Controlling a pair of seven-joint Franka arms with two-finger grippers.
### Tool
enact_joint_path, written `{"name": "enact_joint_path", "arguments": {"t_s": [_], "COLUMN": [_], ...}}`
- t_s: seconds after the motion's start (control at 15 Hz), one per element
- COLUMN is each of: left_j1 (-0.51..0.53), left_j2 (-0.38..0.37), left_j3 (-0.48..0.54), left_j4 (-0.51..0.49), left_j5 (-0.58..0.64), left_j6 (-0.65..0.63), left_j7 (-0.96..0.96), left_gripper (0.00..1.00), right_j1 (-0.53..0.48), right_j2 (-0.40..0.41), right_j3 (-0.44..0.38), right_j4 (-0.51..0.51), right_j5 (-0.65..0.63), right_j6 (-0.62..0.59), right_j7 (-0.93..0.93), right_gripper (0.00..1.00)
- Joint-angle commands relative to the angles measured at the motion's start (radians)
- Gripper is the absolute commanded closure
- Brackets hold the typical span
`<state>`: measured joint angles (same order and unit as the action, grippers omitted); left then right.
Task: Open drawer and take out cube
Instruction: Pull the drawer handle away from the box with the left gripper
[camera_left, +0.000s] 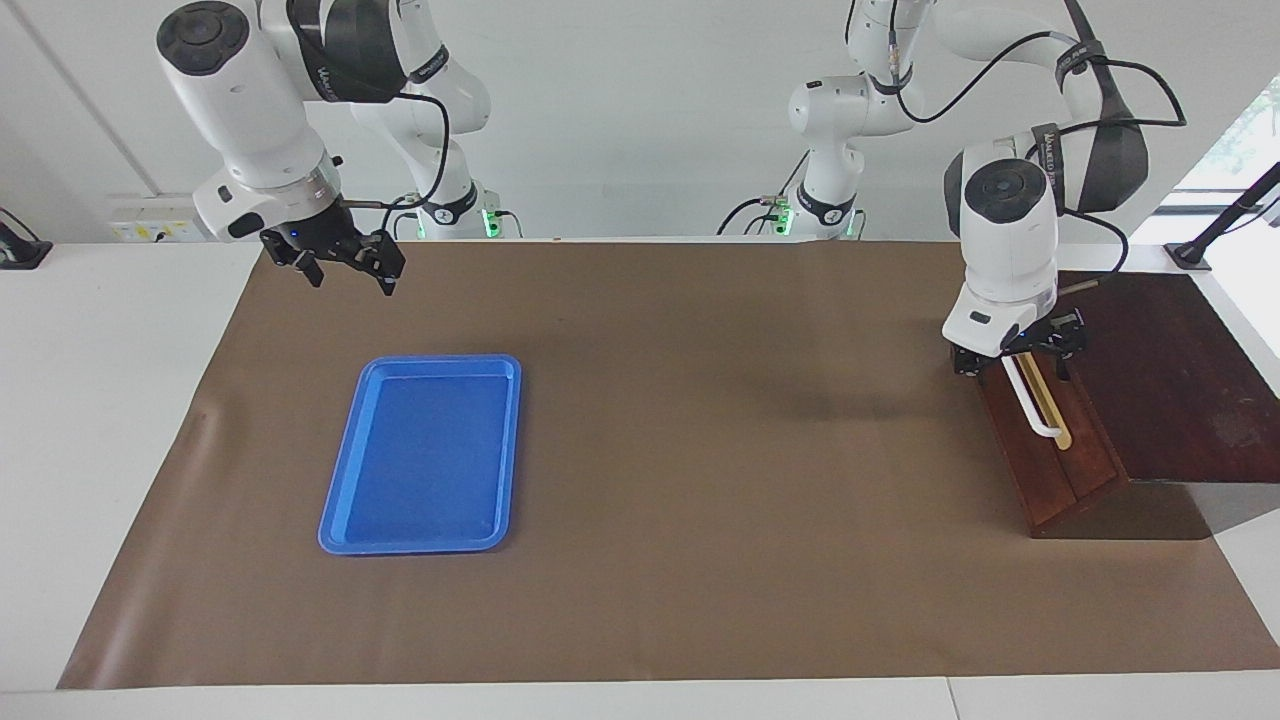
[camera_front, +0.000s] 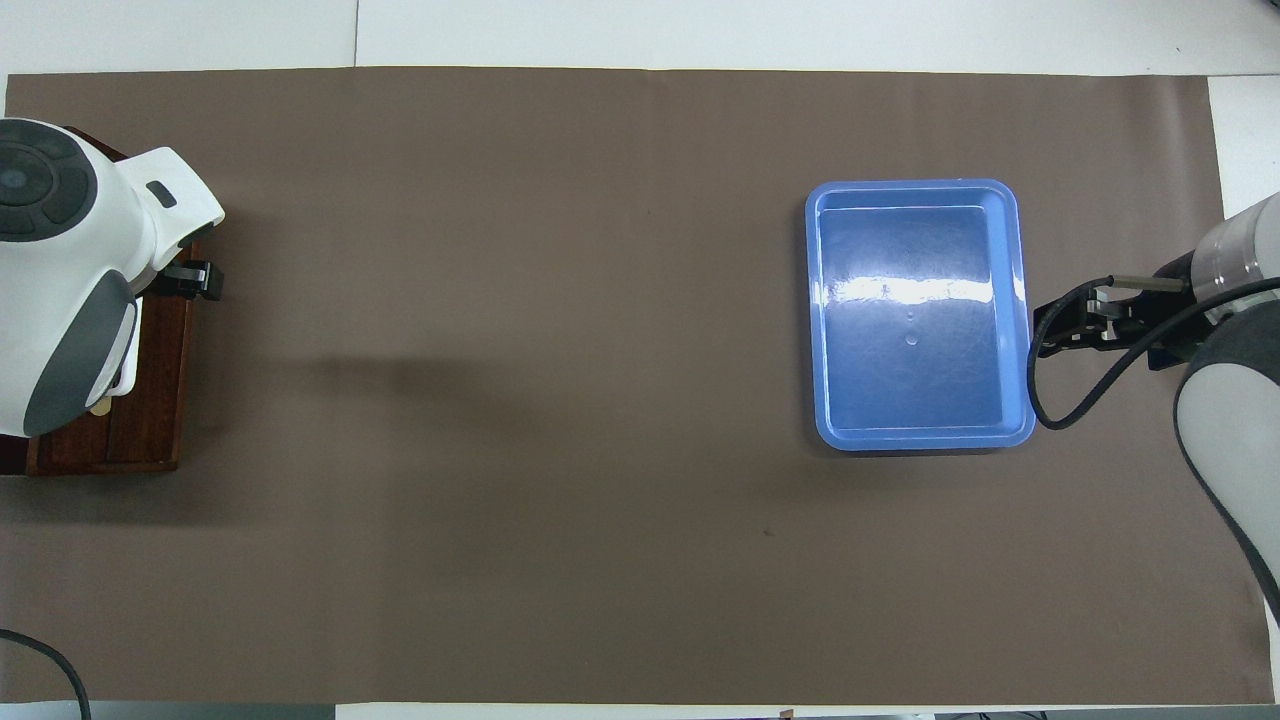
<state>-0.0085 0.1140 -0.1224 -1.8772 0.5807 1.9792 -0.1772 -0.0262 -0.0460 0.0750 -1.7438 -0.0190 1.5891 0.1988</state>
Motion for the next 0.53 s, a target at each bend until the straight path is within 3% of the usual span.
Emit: {"name": "enact_joint_path", "arguments": {"t_s": [0.0,0.47], "left_j1": [0.004,0.022], "left_j2": [0.003,0.021], "left_j3": [0.0,0.001], "left_j4": [-0.049,-0.105], "left_j5": [0.039,0.079], "left_j6": [0.084,0.148], "left_j7": [-0.036,-0.053], "left_gripper": [0.0,0.0], "right_j1": [-0.02,-0.02], "right_j2": [-0.017,-0.017], "right_j3": [0.014,0.014], "right_j4": [-0.011,-0.011], "right_j5": [0.005,0.005], "right_j6": [-0.008,-0.008], "right_j7": [-0.015,-0.015], "right_gripper": [0.0,0.0]}}
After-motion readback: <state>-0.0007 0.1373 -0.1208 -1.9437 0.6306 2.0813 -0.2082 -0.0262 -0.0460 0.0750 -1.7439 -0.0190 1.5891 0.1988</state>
